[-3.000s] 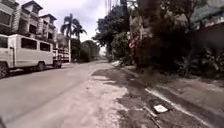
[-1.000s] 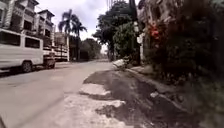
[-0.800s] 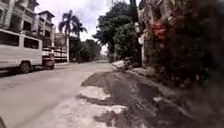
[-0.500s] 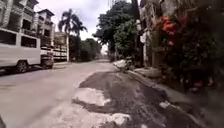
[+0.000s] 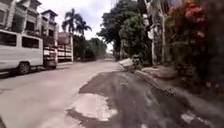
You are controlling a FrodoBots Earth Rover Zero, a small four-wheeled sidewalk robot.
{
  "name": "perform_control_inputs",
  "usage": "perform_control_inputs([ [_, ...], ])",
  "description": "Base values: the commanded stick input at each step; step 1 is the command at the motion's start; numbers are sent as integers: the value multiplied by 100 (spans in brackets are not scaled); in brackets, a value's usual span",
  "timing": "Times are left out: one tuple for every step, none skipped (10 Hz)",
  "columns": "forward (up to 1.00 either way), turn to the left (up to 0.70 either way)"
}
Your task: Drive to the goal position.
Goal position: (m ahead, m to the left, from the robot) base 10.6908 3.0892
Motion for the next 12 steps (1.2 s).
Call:
perform_control_inputs([
  [70,0],
  [70,0],
  [70,0],
  [70,0],
  [70,-12],
  [70,-27],
  [70,-3],
  [70,0],
  [70,0],
  [70,0],
  [70,0],
  [70,0],
])
